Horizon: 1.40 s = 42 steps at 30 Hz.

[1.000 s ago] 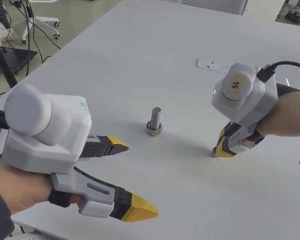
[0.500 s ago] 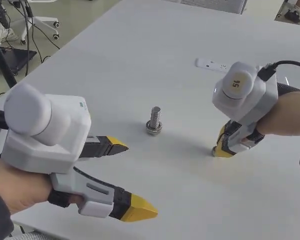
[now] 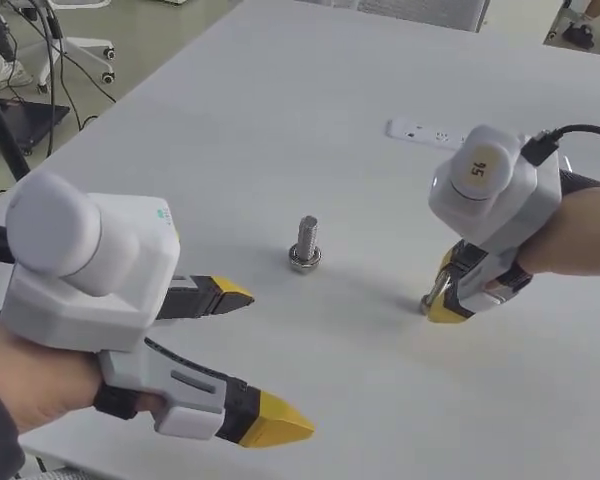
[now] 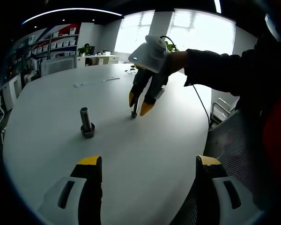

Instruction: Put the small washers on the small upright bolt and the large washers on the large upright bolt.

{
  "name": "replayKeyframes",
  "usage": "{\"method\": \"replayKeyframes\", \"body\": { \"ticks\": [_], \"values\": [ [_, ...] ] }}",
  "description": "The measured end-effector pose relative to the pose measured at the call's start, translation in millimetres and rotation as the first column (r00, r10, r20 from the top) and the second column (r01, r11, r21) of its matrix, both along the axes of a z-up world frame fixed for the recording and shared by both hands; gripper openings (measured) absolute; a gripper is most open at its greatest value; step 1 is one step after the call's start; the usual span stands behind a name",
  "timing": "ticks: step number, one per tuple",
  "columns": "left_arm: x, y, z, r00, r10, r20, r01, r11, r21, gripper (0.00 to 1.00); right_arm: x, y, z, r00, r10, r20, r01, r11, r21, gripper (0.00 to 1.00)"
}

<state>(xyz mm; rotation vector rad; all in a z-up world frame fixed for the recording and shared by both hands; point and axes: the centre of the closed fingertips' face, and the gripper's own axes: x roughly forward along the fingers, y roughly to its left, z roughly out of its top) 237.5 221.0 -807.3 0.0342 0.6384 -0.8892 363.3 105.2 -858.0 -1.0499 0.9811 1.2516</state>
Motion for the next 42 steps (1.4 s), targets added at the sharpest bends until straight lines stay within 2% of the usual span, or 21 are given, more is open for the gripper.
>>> {"method": "replayKeyframes", "body": {
  "ticks": [13, 29, 30, 33, 42],
  "values": [
    [-0.9, -1.6, -0.5, 1.0, -0.006, 0.001, 0.006, 1.0, 0.0, 0.82, -0.9, -5.7, 0.3, 0.999, -0.035, 0.008, 0.035, 0.999, 0.036, 0.47],
    [-2.1, -1.6, -1.2, 1.0, -0.008, -0.002, 0.008, 1.0, 0.0, 0.83, -3.1, -4.3, 1.0, 0.996, -0.084, 0.026, 0.08, 0.99, 0.117, 0.81],
    [-2.2, -1.3, -1.7, 1.0, -0.007, -0.001, 0.007, 1.0, 0.003, 0.83, -3.0, -3.9, 2.7, 0.994, -0.103, 0.038, 0.096, 0.984, 0.149, 0.9],
    [-2.5, -1.5, -1.7, 1.0, -0.007, -0.001, 0.007, 1.0, 0.002, 0.83, -3.7, -2.1, 5.3, 0.992, -0.125, 0.036, 0.116, 0.976, 0.185, 0.94],
    [-2.2, -1.4, -1.5, 1.0, -0.004, 0.0, 0.004, 1.0, 0.001, 0.83, -7.6, -2.5, 9.8, 0.987, -0.157, 0.031, 0.146, 0.961, 0.235, 1.0]
  ]
}}
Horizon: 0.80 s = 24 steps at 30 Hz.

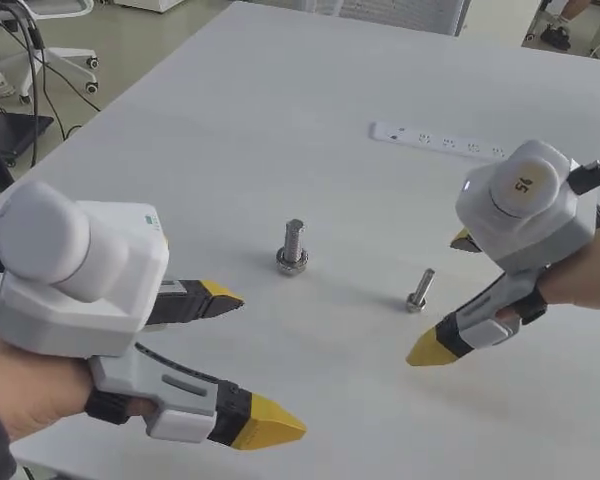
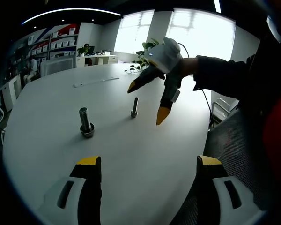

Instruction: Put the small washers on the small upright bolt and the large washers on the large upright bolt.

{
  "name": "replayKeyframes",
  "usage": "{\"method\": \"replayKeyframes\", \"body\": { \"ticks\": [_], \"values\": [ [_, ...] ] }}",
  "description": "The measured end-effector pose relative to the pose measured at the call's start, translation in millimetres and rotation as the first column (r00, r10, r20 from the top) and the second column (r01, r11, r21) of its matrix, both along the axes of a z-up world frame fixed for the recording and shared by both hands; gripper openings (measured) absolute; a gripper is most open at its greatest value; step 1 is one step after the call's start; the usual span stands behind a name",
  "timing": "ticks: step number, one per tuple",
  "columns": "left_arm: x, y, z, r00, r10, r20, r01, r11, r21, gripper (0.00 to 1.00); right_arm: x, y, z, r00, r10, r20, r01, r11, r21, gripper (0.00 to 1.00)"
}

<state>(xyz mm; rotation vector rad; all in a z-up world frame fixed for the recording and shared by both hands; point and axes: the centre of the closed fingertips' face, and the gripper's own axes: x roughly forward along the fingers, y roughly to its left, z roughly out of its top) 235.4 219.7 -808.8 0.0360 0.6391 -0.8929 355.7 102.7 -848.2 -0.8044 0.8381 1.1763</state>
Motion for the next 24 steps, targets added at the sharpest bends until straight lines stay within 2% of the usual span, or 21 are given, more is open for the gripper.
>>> {"method": "replayKeyframes", "body": {
  "ticks": [14, 24],
  "values": [
    [-0.5, -0.2, 1.9, 1.0, -0.002, 0.006, 0.002, 1.0, -0.003, 0.84, -12.0, -4.3, 12.1, 0.998, -0.055, 0.02, 0.054, 0.997, 0.064, 1.0],
    [-1.0, -1.6, 4.4, 1.0, -0.006, 0.016, 0.006, 1.0, -0.008, 0.84, -32.1, -6.0, 18.0, 0.994, -0.109, 0.017, 0.105, 0.986, 0.128, 1.0]
  ]
}}
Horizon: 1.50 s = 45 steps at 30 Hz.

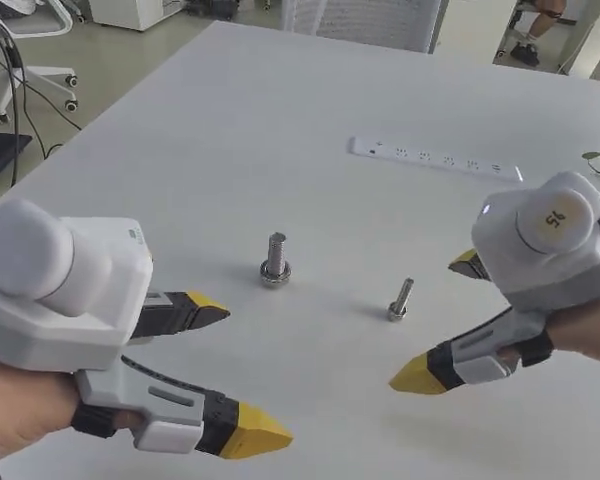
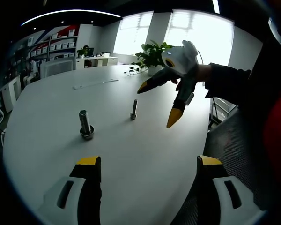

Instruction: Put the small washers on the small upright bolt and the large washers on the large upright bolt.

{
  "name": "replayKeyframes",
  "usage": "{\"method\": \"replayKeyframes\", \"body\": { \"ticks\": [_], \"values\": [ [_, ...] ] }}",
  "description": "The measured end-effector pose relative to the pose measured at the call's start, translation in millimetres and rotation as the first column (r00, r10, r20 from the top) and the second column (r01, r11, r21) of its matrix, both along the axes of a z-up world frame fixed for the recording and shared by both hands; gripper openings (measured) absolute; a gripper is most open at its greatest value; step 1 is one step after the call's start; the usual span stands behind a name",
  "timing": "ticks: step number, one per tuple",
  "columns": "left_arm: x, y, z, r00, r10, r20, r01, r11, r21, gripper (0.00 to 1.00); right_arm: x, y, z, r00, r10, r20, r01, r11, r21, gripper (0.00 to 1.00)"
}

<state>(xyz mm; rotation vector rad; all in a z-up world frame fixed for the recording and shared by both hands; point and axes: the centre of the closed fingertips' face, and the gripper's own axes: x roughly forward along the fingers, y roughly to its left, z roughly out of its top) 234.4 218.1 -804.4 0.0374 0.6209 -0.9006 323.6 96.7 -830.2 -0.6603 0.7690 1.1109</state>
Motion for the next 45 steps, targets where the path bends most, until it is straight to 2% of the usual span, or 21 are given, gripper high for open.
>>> {"method": "replayKeyframes", "body": {
  "ticks": [8, 12, 21, 28, 32, 37, 45],
  "values": [
    [0.6, -0.7, 2.0, 1.0, -0.004, 0.008, 0.004, 1.0, -0.002, 0.84, -13.6, -3.4, 3.5, 1.0, -0.022, 0.001, 0.022, 1.0, 0.021, 1.0],
    [2.4, 0.5, 4.3, 1.0, 0.002, 0.016, -0.002, 1.0, -0.007, 0.84, -20.9, -0.5, 9.8, 0.999, -0.033, 0.013, 0.033, 0.998, 0.046, 1.0],
    [3.8, 1.4, 8.6, 1.0, 0.004, 0.031, -0.004, 1.0, -0.014, 0.84, -37.5, -2.6, 14.2, 0.997, -0.08, 0.02, 0.078, 0.992, 0.1, 1.0],
    [4.9, 1.8, 10.6, 0.999, 0.006, 0.039, -0.006, 1.0, -0.014, 0.84, -47.4, -5.1, 23.8, 0.987, -0.151, 0.05, 0.14, 0.974, 0.177, 1.0],
    [5.2, 1.5, 11.4, 0.999, 0.007, 0.044, -0.007, 1.0, -0.014, 0.84, -47.7, -2.8, 30.5, 0.977, -0.202, 0.073, 0.18, 0.954, 0.239, 1.0],
    [4.8, 2.4, 12.0, 0.999, 0.009, 0.047, -0.008, 1.0, -0.015, 0.84, -48.8, -1.9, 32.6, 0.969, -0.23, 0.087, 0.2, 0.944, 0.263, 1.0],
    [4.2, 2.8, 12.0, 0.999, 0.012, 0.052, -0.012, 1.0, -0.011, 0.84, -49.1, -1.6, 34.3, 0.968, -0.236, 0.086, 0.205, 0.941, 0.27, 1.0]
  ]
}}
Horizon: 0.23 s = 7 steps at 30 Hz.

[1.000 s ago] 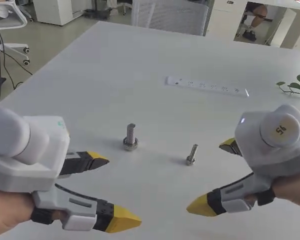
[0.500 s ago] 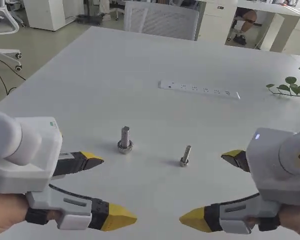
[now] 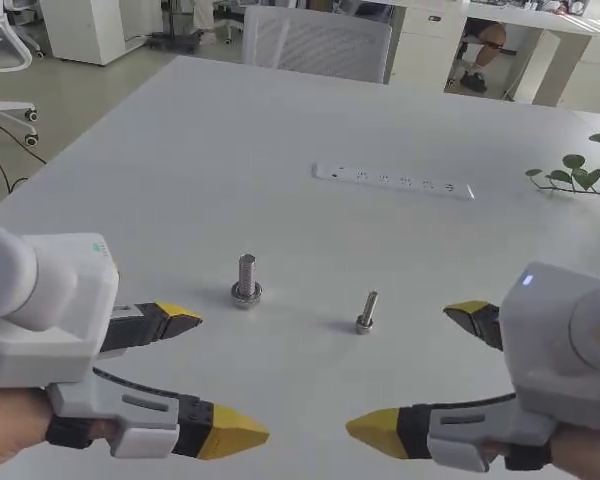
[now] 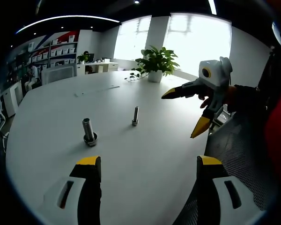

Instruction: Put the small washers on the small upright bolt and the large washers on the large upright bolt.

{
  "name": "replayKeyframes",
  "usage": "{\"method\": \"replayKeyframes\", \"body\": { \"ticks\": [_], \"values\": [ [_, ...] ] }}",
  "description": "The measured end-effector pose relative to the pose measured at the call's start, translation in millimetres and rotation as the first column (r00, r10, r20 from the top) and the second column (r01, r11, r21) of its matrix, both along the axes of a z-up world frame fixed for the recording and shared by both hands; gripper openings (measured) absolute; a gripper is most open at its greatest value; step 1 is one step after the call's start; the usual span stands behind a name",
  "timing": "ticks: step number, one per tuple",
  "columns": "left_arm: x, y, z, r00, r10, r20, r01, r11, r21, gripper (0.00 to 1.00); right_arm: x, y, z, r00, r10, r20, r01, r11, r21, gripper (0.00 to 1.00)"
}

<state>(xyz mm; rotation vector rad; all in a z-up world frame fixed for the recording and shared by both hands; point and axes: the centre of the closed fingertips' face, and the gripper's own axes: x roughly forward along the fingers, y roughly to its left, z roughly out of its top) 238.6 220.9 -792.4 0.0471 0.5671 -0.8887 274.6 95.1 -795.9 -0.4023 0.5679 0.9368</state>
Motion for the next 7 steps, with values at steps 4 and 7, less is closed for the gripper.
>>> {"method": "replayKeyframes", "body": {
  "ticks": [4, 7],
  "values": [
    [0.1, 0.0, 0.2, 1.0, 0.002, 0.002, -0.002, 1.0, -0.001, 0.84, -1.9, 0.8, -0.7, 1.0, 0.001, -0.002, -0.001, 1.0, 0.003, 0.99],
    [-1.7, -1.4, -0.6, 1.0, -0.003, -0.001, 0.003, 1.0, 0.001, 0.84, -3.8, 1.5, -2.6, 1.0, 0.002, -0.005, -0.002, 1.0, 0.002, 0.99]
  ]
}}
